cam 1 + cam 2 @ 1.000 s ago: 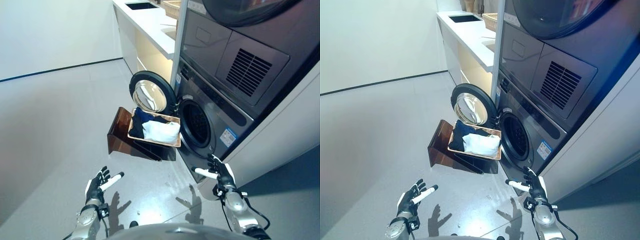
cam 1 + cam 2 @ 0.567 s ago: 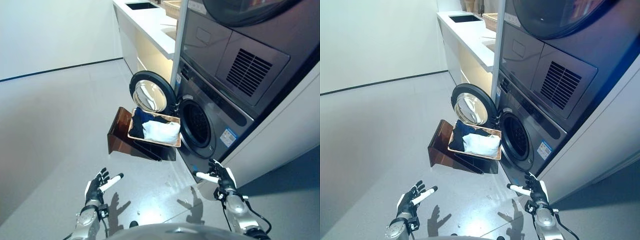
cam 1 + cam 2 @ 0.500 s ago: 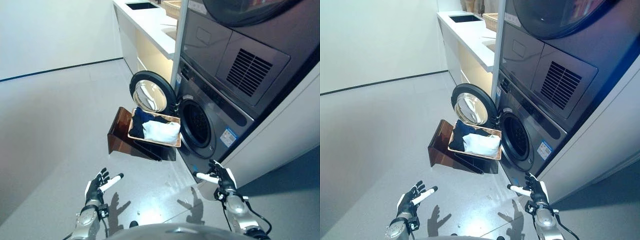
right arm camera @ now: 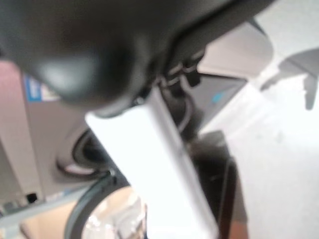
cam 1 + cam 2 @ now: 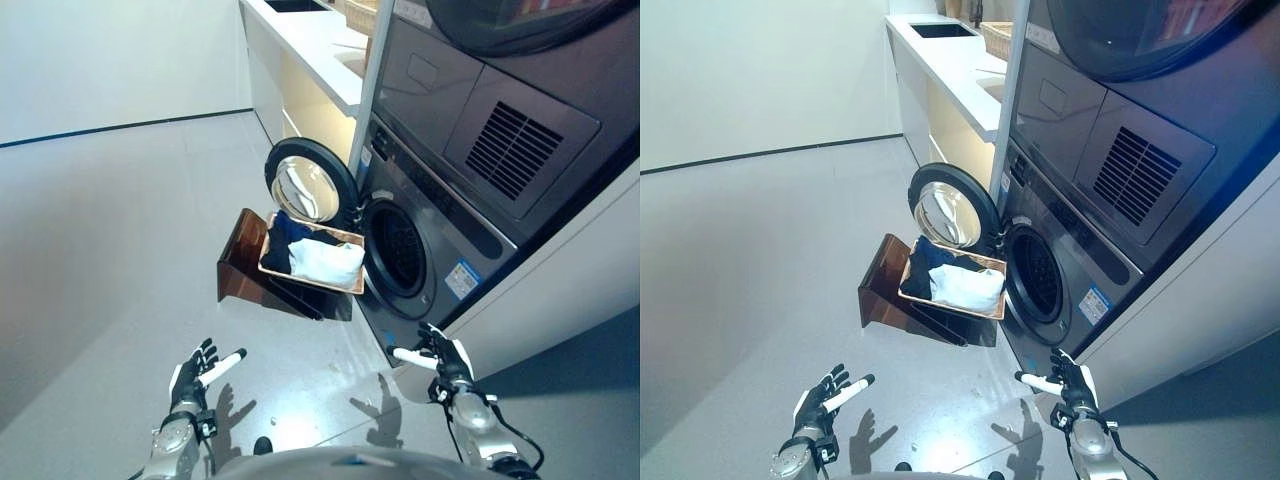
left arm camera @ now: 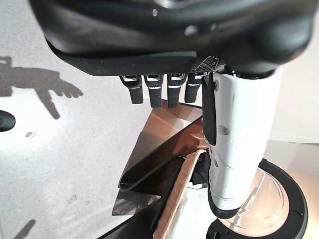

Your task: Pick up the clothes and place them into the washing machine

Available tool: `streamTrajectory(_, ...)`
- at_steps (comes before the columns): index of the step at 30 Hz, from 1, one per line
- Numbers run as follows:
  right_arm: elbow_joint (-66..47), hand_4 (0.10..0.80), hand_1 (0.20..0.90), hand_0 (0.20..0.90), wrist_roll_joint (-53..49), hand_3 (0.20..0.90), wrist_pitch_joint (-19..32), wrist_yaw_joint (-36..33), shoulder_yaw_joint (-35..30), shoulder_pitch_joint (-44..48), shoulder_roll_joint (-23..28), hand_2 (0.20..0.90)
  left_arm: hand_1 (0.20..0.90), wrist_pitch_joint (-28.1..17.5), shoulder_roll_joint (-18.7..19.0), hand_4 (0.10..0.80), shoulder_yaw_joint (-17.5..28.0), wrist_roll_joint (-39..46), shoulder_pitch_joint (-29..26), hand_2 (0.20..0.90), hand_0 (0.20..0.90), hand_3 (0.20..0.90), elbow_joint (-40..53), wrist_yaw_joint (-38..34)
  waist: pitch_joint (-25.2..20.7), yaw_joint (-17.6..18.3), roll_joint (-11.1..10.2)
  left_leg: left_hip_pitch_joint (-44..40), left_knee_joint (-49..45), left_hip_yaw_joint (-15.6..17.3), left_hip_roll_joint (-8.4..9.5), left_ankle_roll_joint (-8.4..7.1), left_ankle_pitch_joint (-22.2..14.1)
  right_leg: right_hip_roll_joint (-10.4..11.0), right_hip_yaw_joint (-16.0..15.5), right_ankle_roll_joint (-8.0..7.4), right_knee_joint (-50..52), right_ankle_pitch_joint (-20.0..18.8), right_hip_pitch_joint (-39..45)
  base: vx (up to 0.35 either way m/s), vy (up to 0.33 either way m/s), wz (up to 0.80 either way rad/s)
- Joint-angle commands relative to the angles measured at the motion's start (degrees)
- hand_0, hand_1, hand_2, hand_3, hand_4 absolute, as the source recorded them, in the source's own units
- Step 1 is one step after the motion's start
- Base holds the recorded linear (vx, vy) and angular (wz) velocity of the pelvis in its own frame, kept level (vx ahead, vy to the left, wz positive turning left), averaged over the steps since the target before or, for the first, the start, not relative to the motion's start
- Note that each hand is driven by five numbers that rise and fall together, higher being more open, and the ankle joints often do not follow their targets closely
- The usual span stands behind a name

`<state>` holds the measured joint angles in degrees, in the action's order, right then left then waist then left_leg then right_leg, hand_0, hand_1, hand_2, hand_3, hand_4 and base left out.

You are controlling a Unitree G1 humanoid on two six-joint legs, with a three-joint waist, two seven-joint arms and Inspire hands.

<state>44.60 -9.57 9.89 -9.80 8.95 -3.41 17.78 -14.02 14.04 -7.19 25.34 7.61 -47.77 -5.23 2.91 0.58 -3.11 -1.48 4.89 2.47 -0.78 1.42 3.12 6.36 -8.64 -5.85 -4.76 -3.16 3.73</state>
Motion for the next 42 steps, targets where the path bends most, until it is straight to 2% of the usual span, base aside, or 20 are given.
streamTrajectory(1,-2.63,0.8,0.9,0.9,-0.05,0.9,3.46,-0.12,-1.82,5.27,2.42,0.9,0.9,-3.86,1.38,0.8,1.44,-1.04,-5.41,0.9,0.9,0.9,0.95,0.07,0.78,-1.99,-0.24,-1.13,-5.17,-0.6,4.09,1.03,-8.17,1.53,0.52,-1.59,5.48,0.26,-1.81,0.0,0.134,-0.13)
streamTrajectory(2,-2.64,0.8,0.9,0.9,-0.05,0.9,3.46,-0.12,-1.82,5.26,2.42,0.9,0.9,-3.86,1.38,0.8,1.44,-1.04,-5.41,0.9,0.9,0.9,0.95,0.07,0.76,-1.99,-0.24,-1.04,-5.28,-0.59,4.09,1.04,-8.23,1.53,0.54,-1.59,5.51,0.27,-1.86,0.001,0.134,-0.08)
streamTrajectory(4,-2.94,0.8,0.9,0.9,0.03,0.9,3.56,0.02,-2.63,4.59,2.8,0.9,0.9,-4.06,1.4,0.8,1.43,-1.35,-5.22,0.9,0.9,0.9,1.66,0.34,0.82,-1.88,0.2,-0.49,-7.01,-0.92,5.38,1.92,-9.35,3.11,1.01,-2.2,7.96,-0.54,-2.52,0.014,0.179,0.02)
streamTrajectory(7,-2.69,0.8,0.9,0.9,-0.28,0.9,3.53,-0.12,-3.45,4.24,2.73,0.9,0.9,-4.08,1.57,0.8,1.4,-1.75,-5.26,0.9,0.9,0.9,2.12,0.19,0.66,-1.53,0.7,-1.04,-6.57,-1.36,6.38,2.69,-9.38,4.3,1.51,-2.53,11.48,-1.48,-3.62,0.022,0.203,0.13)
streamTrajectory(11,-3.19,0.8,0.9,0.9,-0.44,0.9,3.61,-0.15,-3.8,3.99,2.63,0.9,0.9,-3.98,2.5,0.8,2.02,-2.49,-5.36,0.9,0.9,0.9,3.14,-0.09,1.75,-0.6,1.73,-3.06,-5.73,-2.35,8.35,4.42,-9.52,6.74,2.89,-0.79,22.05,-4.87,-7.75,0.02,0.249,0.15)
streamTrajectory(14,-3.12,0.8,0.9,0.9,-0.39,0.9,3.53,0.1,-3.56,3.88,2.19,0.9,0.9,-3.58,3.15,0.8,2.81,-3.01,-5.27,0.9,0.9,0.9,3.32,-0.02,3.03,-0.62,2.16,-4.51,-5.58,-2.28,8.79,5.01,-9.93,7.17,1.64,0.52,27.3,-3.91,-9.79,0.027,0.175,-0.04)
streamTrajectory(17,-2.92,0.8,0.9,0.9,-0.94,0.9,3.54,0.54,-3.46,3.59,1.67,0.9,0.9,-3.73,3.31,0.8,3.45,-2.83,-5.01,0.9,0.9,0.9,3.2,-0.01,3.59,-0.55,2.41,-5.43,-5.09,-1.46,8.23,4.66,-10.37,6.28,-0.16,0.18,24.04,-2.4,-11.46,0.037,0.073,-0.11)
streamTrajectory(19,-2.71,0.8,0.9,0.9,-1.06,0.9,3.66,0.49,-3.4,3.82,1.71,0.9,0.9,-3.89,3.4,0.8,3.48,-2.75,-5.14,0.9,0.9,0.9,3.12,-0.15,4.24,-0.17,2.48,-5.29,-5.27,-1.37,7.98,4.16,-10.4,5.28,-0.38,-0.44,19.62,-2.77,-13.17,0.015,-0.002,0.03)
streamTrajectory(24,-1.61,0.8,0.9,0.9,-1.68,0.9,3.93,0.05,-3.06,4.55,1.62,0.9,0.9,-4.07,3.28,0.8,3.41,-2.18,-5.3,0.9,0.9,0.9,2.95,0.0,5.4,1.06,1.03,-6.83,-4.76,-1.7,8.43,3.2,-11.3,1.44,3.1,-3.44,4.6,-9.44,-17.0,0.092,-0.032,0.13)
streamTrajectory(28,-1.82,0.8,0.9,0.9,-1.68,0.9,3.61,-0.48,-2.51,4.76,1.42,0.9,0.9,-4.01,2.76,0.8,3.28,-1.36,-5.09,0.9,0.9,0.9,2.85,-0.62,5.88,1.55,-0.09,-7.99,-4.88,-2.6,8.4,2.53,-12.67,1.38,4.38,-4.94,1.02,-13.45,-18.15,0.162,-0.065,0.11)
streamTrajectory(32,-2.19,0.8,0.9,0.9,-1.86,0.9,3.51,-0.53,-2.33,4.4,1.46,0.9,0.9,-3.79,2.6,0.8,2.85,-1.32,-5.24,0.9,0.9,0.9,2.26,-1.12,5.73,1.75,-0.42,-8.88,-5.21,-3.48,7.94,2.24,-13.71,0.98,5.28,-4.68,2.77,-13.62,-18.35,0.209,-0.12,0.22)
streamTrajectory(35,-2.85,0.8,0.9,0.9,-2.21,0.9,3.56,-0.42,-2.3,4.08,1.7,0.9,0.9,-3.69,2.4,0.8,2.74,-1.03,-5.51,0.9,0.9,0.9,1.68,-1.73,5.2,1.7,-0.4,-10.23,-5.55,-4.35,7.15,1.7,-14.89,0.06,3.88,-3.84,4.92,-11.15,-18.31,0.223,-0.159,0.19)
streamTrajectory(36,-2.82,0.8,0.9,0.9,-2.33,0.9,3.68,-0.48,-2.18,4.09,1.78,0.9,0.9,-3.51,2.37,0.8,2.47,-1.06,-5.58,0.9,0.9,0.9,1.51,-1.97,4.68,1.75,-0.2,-10.36,-6.16,-4.74,6.48,1.31,-15.33,-0.36,3.31,-3.3,5.95,-9.01,-18.59,0.28,-0.212,0.24)
streamTrajectory(37,-2.65,0.8,0.9,0.9,-2.45,0.9,3.63,-0.36,-2.03,4.16,1.84,0.9,0.9,-3.55,2.29,0.8,2.54,-0.83,-5.41,0.9,0.9,0.9,1.78,-2.0,4.4,1.89,-0.19,-11.3,-5.75,-4.75,6.01,1.06,-15.65,-1.19,3.46,-2.9,6.06,-8.86,-18.39,0.319,-0.239,0.31)
streamTrajectory(39,-2.2,0.8,0.9,0.9,-2.42,0.9,3.99,-0.46,-1.87,4.13,2.26,0.9,0.9,-3.46,1.94,0.8,2.2,-0.43,-5.95,0.9,0.9,0.9,0.7,-2.24,3.26,2.43,0.4,-12.33,-6.17,-5.52,4.01,-0.51,-14.13,-2.84,3.34,-1.7,7.63,-6.31,-17.72,0.333,-0.26,0.33)
streamTrajectory(42,-2.84,0.8,0.9,0.9,-3.12,0.9,4.53,-0.46,-2.18,3.69,3.45,0.9,0.9,-3.73,1.51,0.8,1.04,-0.51,-7.56,0.9,0.9,0.9,0.88,-2.39,2.48,3.62,0.97,-12.84,-7.57,-6.7,1.44,-2.06,-12.53,-4.58,2.54,-0.38,10.08,-3.39,-17.45,0.293,-0.276,0.38)
